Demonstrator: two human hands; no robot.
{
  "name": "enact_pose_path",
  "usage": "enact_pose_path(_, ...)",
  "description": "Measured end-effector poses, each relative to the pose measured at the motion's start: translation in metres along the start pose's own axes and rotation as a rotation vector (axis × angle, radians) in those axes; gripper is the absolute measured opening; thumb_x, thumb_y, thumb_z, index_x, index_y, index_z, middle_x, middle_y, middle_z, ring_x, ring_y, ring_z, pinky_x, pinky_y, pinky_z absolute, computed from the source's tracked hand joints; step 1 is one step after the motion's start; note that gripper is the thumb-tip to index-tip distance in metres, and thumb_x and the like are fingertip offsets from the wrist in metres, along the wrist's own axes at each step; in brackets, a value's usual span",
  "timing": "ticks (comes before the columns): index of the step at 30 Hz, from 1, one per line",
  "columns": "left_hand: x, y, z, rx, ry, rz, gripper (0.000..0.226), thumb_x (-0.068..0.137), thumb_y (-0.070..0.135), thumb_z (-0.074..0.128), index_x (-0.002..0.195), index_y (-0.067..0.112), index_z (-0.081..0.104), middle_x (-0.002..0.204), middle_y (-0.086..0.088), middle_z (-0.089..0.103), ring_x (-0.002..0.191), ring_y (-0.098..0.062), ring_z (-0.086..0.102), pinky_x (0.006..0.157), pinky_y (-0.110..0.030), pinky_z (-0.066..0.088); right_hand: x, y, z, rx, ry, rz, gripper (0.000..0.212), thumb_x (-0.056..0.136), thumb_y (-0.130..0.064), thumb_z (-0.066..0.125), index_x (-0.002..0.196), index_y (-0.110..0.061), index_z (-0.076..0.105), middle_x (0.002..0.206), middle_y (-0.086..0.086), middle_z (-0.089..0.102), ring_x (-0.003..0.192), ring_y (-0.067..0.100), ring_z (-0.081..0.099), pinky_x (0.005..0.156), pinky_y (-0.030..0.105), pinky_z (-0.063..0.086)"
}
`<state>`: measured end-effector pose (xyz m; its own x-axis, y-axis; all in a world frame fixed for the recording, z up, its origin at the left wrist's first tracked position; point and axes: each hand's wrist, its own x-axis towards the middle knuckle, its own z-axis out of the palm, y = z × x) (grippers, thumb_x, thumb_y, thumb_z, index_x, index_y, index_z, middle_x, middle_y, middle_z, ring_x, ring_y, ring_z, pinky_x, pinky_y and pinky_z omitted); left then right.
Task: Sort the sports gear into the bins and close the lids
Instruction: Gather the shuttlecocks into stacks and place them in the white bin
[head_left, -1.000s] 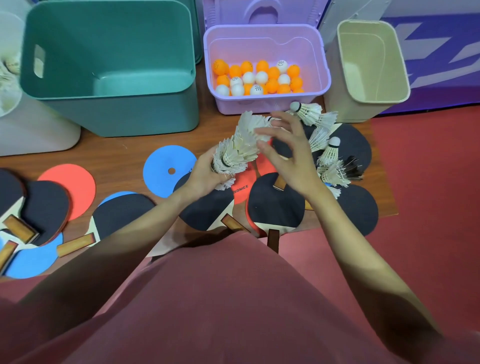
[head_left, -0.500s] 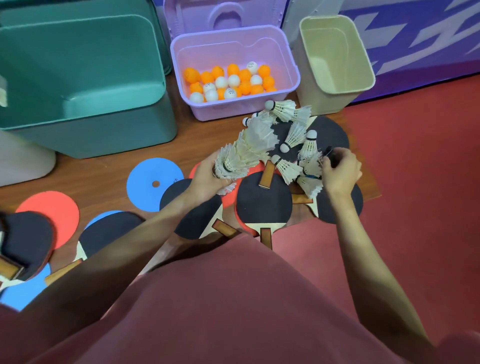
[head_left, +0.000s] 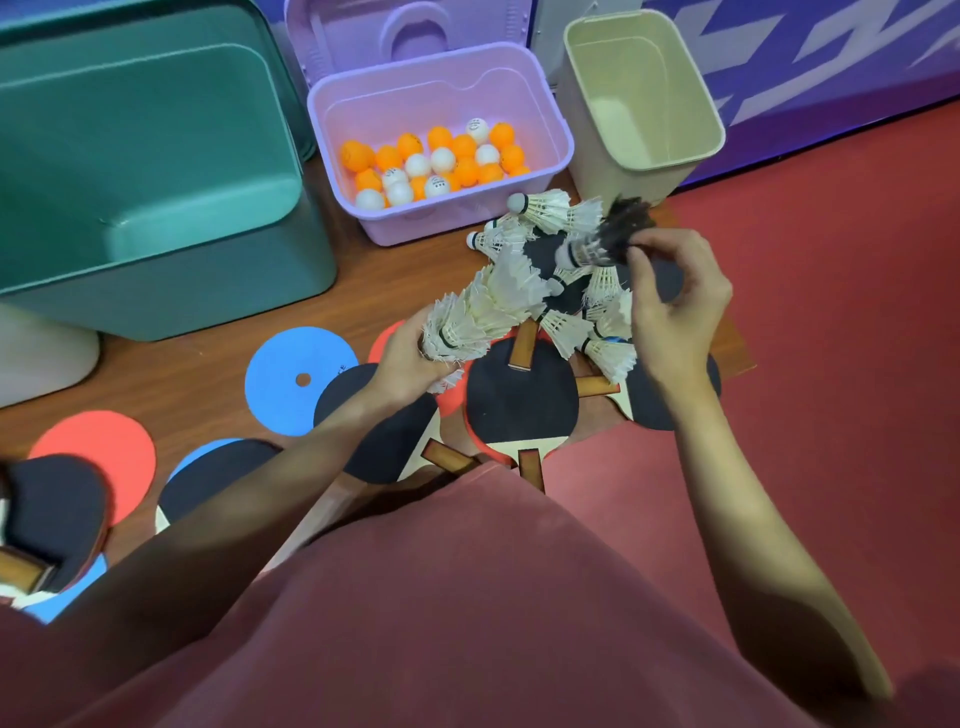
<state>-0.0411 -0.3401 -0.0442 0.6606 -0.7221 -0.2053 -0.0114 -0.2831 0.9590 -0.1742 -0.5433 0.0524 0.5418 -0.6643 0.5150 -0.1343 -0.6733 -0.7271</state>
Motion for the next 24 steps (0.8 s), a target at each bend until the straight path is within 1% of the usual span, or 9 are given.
enact_pose_path(4,-0.001,-0.001,-0.001,0.007,0.007,-0.012,0.054,0.073,-0.003,0.077,0.119,0.013,0.055,0.109,0.014,0.061,0.099,0.013,0.058,0.080,-0.006,0.043,-0.008,-0.017,0.017,0.100,-0.175,0.014,0.008,0.085,0.000,0.061,0.087,-0.005,0.068,0.086,-0.003,0.064,0.082,0.017,0.059,0.080,0.026,0.044)
enact_pose_path(7,-0.003,-0.002,-0.004,0.024,-0.009,0.004,0.052,0.073,-0.004,0.077,0.116,0.015,0.054,0.108,0.012,0.062,0.098,0.012,0.059,0.081,-0.008,0.045,-0.018,-0.015,0.032,0.156,-0.355,0.168,0.013,0.087,-0.001,0.060,0.091,-0.011,0.068,0.086,-0.005,0.065,0.080,0.002,0.059,0.079,0.020,0.046)
enact_pose_path(9,-0.006,-0.004,-0.007,0.033,-0.001,0.000,0.054,0.070,0.010,0.082,0.118,0.019,0.057,0.111,0.007,0.066,0.105,0.001,0.061,0.087,-0.017,0.048,-0.022,-0.015,0.037,0.200,-0.380,0.240,0.014,0.087,-0.001,0.060,0.094,-0.010,0.068,0.087,-0.006,0.066,0.081,-0.002,0.060,0.077,0.016,0.046)
enact_pose_path(11,-0.009,-0.006,-0.012,0.018,0.021,-0.018,0.057,0.065,0.020,0.082,0.117,0.024,0.058,0.114,0.003,0.066,0.109,-0.009,0.061,0.091,-0.025,0.050,-0.022,-0.016,0.036,0.215,-0.383,0.255,0.015,0.087,-0.002,0.061,0.097,-0.011,0.068,0.089,-0.004,0.067,0.083,0.001,0.061,0.078,0.016,0.047)
enact_pose_path(13,-0.012,-0.007,-0.013,-0.013,0.032,-0.024,0.054,0.068,0.011,0.082,0.116,0.020,0.058,0.114,0.001,0.066,0.107,-0.011,0.061,0.091,-0.024,0.050,-0.022,-0.016,0.034,0.224,-0.391,0.248,0.018,0.087,-0.004,0.062,0.103,-0.010,0.068,0.096,0.000,0.069,0.087,0.007,0.062,0.079,0.018,0.047)
enact_pose_path(16,-0.012,-0.004,-0.013,-0.046,0.025,-0.015,0.054,0.070,0.002,0.080,0.118,0.014,0.057,0.116,-0.004,0.065,0.108,-0.011,0.061,0.092,-0.024,0.049,-0.025,-0.018,0.032,0.258,-0.369,0.259,0.023,0.088,-0.009,0.063,0.110,-0.009,0.067,0.104,0.004,0.070,0.096,0.013,0.064,0.082,0.023,0.050)
enact_pose_path(20,-0.010,0.002,-0.008,-0.057,0.009,-0.026,0.055,0.072,-0.004,0.078,0.118,0.014,0.054,0.112,0.005,0.063,0.100,0.006,0.060,0.086,-0.013,0.047,-0.018,-0.008,0.025,0.318,-0.171,0.362,0.016,0.092,-0.014,0.059,0.107,-0.015,0.066,0.102,0.005,0.070,0.098,0.014,0.065,0.084,0.029,0.051)
enact_pose_path(22,-0.009,0.005,-0.006,-0.065,0.003,-0.030,0.056,0.073,-0.008,0.075,0.120,0.012,0.052,0.112,0.007,0.061,0.098,0.012,0.059,0.083,-0.009,0.045,-0.015,0.016,0.021,0.243,-0.068,0.404,0.016,0.092,-0.016,0.056,0.103,-0.018,0.067,0.102,0.003,0.069,0.098,0.018,0.065,0.088,0.039,0.051)
enact_pose_path(24,-0.008,0.006,-0.005,-0.064,-0.006,-0.029,0.055,0.073,-0.008,0.075,0.119,0.012,0.052,0.111,0.011,0.060,0.098,0.013,0.059,0.081,-0.007,0.044,-0.015,0.047,0.018,0.025,-0.043,0.466,0.025,0.088,-0.016,0.053,0.110,-0.013,0.063,0.105,0.002,0.067,0.100,0.019,0.062,0.090,0.044,0.049)
